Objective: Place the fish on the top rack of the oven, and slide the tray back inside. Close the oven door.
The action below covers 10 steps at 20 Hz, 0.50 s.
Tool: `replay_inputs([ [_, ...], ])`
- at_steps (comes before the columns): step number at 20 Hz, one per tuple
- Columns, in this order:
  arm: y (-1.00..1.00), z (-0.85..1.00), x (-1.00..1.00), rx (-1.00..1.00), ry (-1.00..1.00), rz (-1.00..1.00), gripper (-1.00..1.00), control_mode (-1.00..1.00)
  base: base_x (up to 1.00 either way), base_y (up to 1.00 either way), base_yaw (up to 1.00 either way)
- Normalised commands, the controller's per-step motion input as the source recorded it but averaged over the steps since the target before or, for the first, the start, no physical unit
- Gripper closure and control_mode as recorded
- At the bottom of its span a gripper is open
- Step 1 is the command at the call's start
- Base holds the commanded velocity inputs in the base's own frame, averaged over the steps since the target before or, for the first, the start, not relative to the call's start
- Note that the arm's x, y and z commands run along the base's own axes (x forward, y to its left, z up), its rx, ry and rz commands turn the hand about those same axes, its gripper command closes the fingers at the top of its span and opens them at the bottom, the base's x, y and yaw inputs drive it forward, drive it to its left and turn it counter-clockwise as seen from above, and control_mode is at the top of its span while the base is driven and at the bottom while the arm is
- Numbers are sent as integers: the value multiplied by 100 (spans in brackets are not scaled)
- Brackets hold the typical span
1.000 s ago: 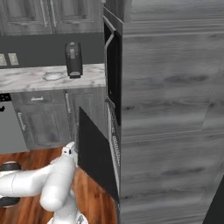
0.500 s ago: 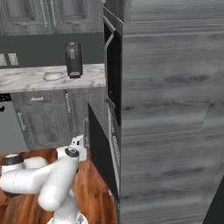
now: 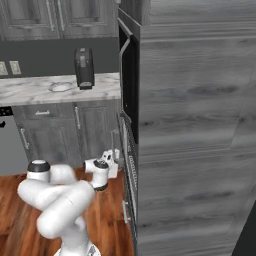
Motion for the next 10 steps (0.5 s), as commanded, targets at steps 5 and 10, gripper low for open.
replay_inputs([
  [5, -100, -14, 50, 0, 0, -14, -100, -100, 0, 0, 0],
  [10, -100, -11, 43, 0, 0, -15, -100, -100, 0, 0, 0],
])
